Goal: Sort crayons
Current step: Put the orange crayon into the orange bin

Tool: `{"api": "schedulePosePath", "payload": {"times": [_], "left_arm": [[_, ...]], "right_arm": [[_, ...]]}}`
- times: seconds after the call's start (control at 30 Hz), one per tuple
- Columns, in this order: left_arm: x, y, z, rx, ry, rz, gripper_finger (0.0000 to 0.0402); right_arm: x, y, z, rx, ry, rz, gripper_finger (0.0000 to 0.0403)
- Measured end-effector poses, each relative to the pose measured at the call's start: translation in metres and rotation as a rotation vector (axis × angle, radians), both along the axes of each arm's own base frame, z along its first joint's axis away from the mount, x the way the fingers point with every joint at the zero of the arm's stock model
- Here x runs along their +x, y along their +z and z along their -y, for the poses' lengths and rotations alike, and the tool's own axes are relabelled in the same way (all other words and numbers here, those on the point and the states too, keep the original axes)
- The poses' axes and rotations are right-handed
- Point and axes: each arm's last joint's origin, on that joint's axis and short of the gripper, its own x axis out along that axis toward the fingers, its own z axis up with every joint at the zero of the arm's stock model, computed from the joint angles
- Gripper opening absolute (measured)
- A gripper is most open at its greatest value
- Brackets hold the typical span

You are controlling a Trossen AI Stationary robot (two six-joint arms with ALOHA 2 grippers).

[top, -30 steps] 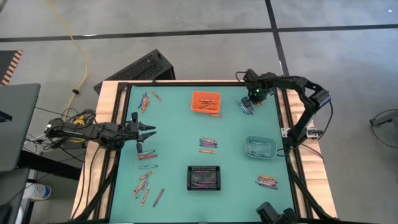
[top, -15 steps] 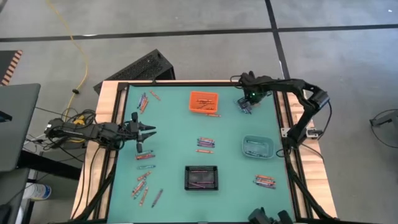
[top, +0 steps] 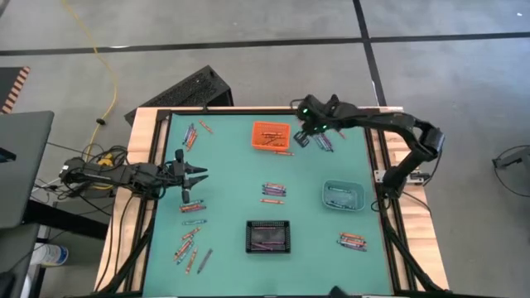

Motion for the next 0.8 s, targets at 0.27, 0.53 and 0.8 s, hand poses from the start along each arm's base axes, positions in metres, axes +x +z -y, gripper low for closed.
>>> {"api": "schedulePosePath", "payload": {"times": [0.27,0.53,0.8], "left_arm": [[0.0,0.0,0.0,0.0,0.0,0.0,0.0086],[0.0,0.0,0.0,0.0,0.0,0.0,0.0086],[0.0,0.0,0.0,-0.001,-0.004,0.0,0.0086]], "right_arm": [[0.06,-0.006,-0.029,-0.122,0.263,0.022,0.0001],[0.097,-0.024,-0.01,-0.146,0.283,-0.091,0.0018],[0.116,-0.02,-0.003,-0.102,0.321,-0.202,0.0062]]}}
